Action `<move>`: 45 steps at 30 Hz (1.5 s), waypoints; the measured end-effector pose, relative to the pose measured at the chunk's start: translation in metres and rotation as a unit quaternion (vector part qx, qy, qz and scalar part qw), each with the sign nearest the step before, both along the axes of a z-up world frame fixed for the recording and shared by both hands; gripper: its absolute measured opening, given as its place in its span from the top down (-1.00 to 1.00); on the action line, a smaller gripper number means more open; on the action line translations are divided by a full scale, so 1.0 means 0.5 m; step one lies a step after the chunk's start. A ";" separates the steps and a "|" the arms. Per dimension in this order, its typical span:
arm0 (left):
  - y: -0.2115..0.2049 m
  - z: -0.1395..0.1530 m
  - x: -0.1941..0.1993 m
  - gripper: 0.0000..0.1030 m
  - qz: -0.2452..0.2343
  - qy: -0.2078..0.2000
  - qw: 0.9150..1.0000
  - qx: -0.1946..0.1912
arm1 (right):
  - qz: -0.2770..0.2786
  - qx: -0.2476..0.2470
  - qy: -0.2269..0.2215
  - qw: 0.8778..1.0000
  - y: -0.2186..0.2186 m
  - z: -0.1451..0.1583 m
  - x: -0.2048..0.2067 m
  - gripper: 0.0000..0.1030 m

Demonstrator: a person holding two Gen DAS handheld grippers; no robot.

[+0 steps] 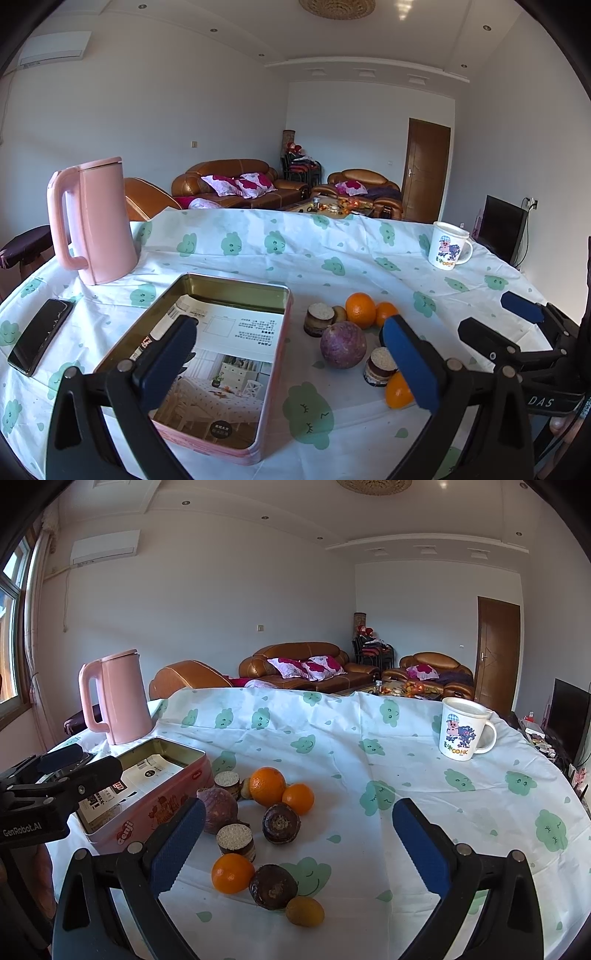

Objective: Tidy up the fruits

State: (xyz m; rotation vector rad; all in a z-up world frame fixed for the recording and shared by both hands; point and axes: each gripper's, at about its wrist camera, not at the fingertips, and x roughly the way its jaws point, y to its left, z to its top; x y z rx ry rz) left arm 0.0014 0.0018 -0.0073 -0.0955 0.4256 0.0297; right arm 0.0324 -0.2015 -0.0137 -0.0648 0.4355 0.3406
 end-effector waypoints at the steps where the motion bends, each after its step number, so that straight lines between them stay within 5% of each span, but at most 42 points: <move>1: 0.000 0.000 0.000 -1.00 0.000 0.001 1.000 0.000 | 0.000 0.000 0.000 1.000 0.000 0.000 0.000 -0.98; 45: -0.037 -0.032 0.014 -1.00 -0.016 0.024 1.000 0.010 | -0.003 0.003 0.016 1.000 -0.018 -0.037 0.003 -0.98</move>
